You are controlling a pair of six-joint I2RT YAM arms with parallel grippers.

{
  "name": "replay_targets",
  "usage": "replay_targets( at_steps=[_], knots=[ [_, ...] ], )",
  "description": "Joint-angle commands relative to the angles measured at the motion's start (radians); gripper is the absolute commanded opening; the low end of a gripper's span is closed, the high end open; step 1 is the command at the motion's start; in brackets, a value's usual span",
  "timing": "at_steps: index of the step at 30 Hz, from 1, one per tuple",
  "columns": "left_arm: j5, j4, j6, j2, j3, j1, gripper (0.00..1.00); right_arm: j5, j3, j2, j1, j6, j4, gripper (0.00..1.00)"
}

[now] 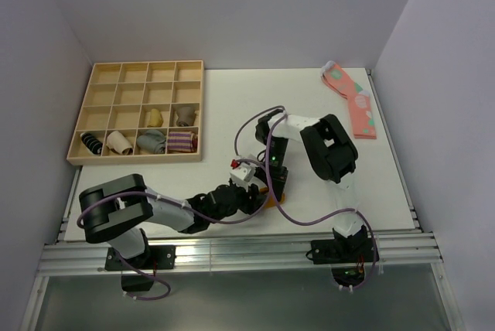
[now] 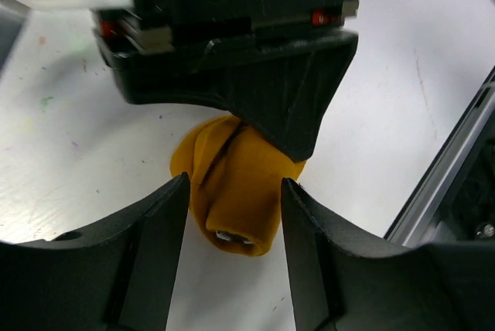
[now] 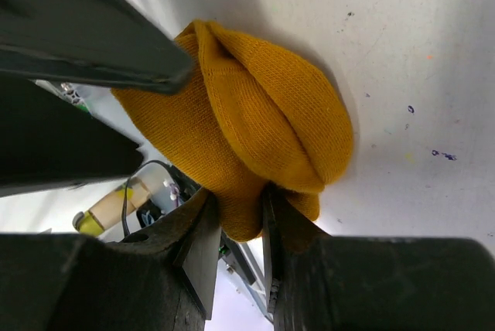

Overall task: Roll the socks
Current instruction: Roll the sock at the center of the board.

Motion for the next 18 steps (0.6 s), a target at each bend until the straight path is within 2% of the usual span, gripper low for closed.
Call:
replay_targets(
  at_steps=[1, 8, 10, 11, 12, 15, 18],
  knots=[
    [0.057, -0.037, 0.064, 0.040, 0.048, -0.005, 0.56, 0.077, 0.030, 0.033, 0.001, -0.025, 0.007, 0.11],
    [0.069, -0.064, 0.081, 0.095, 0.091, -0.005, 0.54, 0.077, 0.043, 0.038, 0.003, -0.028, -0.005, 0.11],
    [0.064, -0.066, 0.069, 0.115, 0.099, -0.002, 0.50, 0.074, 0.045, 0.040, 0.001, -0.028, -0.004, 0.12],
    [0.069, -0.066, 0.064, 0.121, 0.101, 0.000, 0.46, 0.073, 0.045, 0.038, 0.003, -0.031, -0.004, 0.13],
    [0.069, -0.061, 0.060, 0.136, 0.101, 0.004, 0.38, 0.070, 0.044, 0.037, 0.001, -0.031, -0.001, 0.14],
    [0.060, -0.061, 0.028, 0.171, 0.104, 0.012, 0.21, 0.059, 0.034, 0.029, 0.001, -0.034, 0.007, 0.15],
    [0.064, -0.031, -0.017, 0.204, 0.093, 0.018, 0.09, 0.041, 0.025, 0.023, 0.003, -0.039, 0.013, 0.17]
  ],
)
